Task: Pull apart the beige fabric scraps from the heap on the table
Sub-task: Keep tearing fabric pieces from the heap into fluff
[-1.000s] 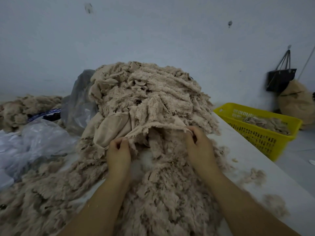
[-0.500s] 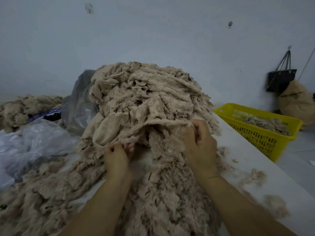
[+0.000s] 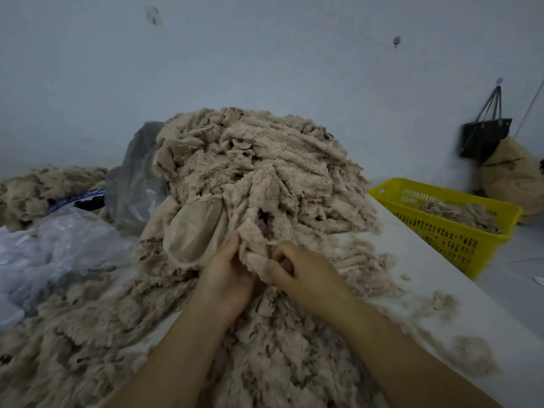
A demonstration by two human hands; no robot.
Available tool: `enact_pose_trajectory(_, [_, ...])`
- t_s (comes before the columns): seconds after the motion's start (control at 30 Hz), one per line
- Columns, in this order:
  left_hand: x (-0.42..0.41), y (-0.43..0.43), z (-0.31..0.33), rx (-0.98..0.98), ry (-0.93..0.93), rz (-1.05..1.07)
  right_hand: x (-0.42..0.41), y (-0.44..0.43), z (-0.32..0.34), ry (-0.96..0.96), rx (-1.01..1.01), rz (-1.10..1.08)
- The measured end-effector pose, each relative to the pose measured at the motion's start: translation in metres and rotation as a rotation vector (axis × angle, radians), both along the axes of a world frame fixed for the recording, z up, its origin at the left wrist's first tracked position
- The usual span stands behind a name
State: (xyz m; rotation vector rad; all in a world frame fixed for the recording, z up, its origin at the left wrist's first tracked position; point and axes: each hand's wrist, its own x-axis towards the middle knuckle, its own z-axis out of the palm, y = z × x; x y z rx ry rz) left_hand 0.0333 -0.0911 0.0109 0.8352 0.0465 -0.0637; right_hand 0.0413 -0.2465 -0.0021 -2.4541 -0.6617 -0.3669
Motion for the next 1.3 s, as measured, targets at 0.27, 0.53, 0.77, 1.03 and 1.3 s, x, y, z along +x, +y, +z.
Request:
enact_pose_trajectory(0.27, [-0.005, 0.001, 0.005, -0.378, 0.081, -0.206, 0.015, -0.008, -0.012, 0.037, -0.095, -0.127])
enact_pose_trajectory(0.53, [0.006, 0.006, 0.001, -0.148, 0.001, -0.073, 0.017, -0.028, -0.004, 0.012, 0.363, -0.280])
enact_pose_trajectory(0.77, [0.000, -0.005, 0.001, 0.413, 0.168, -0.203, 0.006, -0.020, 0.005, -0.063, 0.413, -0.202])
enact_pose_trajectory(1.03, [0.004, 0.011, 0.005, 0.079, 0.302, -0.011, 0.013, -0.023, 0.001, -0.028, 0.360, -0.209])
enact_pose_trajectory(1.3, [-0.002, 0.013, 0.012, 0.067, 0.143, -0.121, 0.033, -0.056, -0.006, 0.050, 0.495, -0.582])
